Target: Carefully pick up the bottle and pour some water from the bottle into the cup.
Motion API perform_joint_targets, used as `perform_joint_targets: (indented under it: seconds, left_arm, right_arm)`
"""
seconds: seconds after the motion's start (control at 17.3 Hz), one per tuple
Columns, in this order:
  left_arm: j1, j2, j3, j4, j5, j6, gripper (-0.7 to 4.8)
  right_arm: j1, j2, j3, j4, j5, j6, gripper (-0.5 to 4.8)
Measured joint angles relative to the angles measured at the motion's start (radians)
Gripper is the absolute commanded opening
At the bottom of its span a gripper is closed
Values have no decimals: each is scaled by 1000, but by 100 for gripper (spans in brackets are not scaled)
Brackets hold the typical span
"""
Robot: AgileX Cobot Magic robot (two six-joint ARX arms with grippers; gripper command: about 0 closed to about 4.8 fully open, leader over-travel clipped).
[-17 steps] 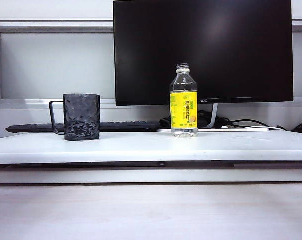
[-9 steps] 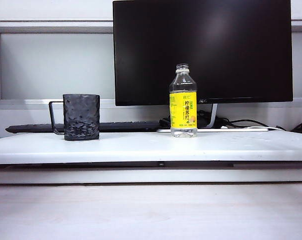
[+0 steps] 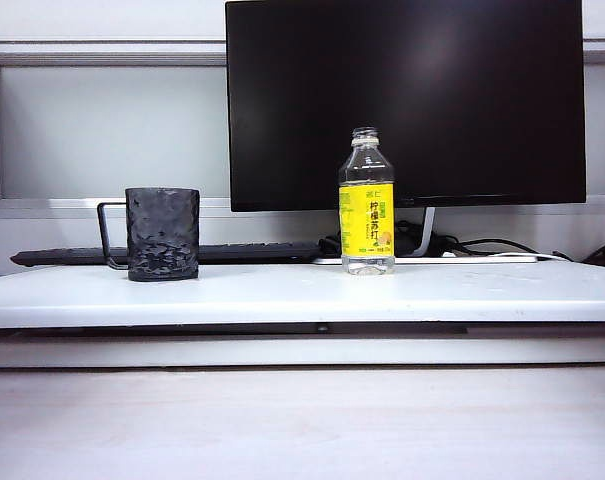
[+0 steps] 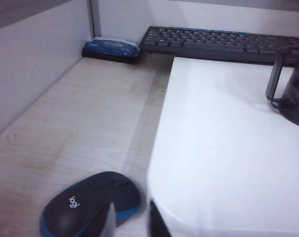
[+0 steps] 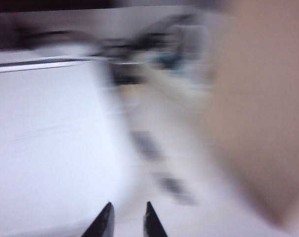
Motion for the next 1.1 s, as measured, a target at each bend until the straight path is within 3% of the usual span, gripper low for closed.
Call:
perform_joint_targets:
  seconds: [0.35,0.52,0.64,0.75,0.87,1.1]
  left_arm:
    - [0,1,-7,51,24,0,97]
    - [5,0,-5,227,89,0,97]
    - [5,0,-5,235,143,0,97]
    - [5,0,-6,209,148,0,97]
    - [5,0,-6,201,148,0,97]
    - [5,0,-6,201,148,0,97]
  right_arm:
    - [-272,1,0,-24,5,0,86]
    - [-256,5,0,-28,-77,0,86]
    - [-222,5,0,25,-265,0,86]
    - [-184,-1,0,111,-377,0,86]
    - [-140,-1,0,175,-391,0,86]
    - [-24,0,0,152,-391,0,86]
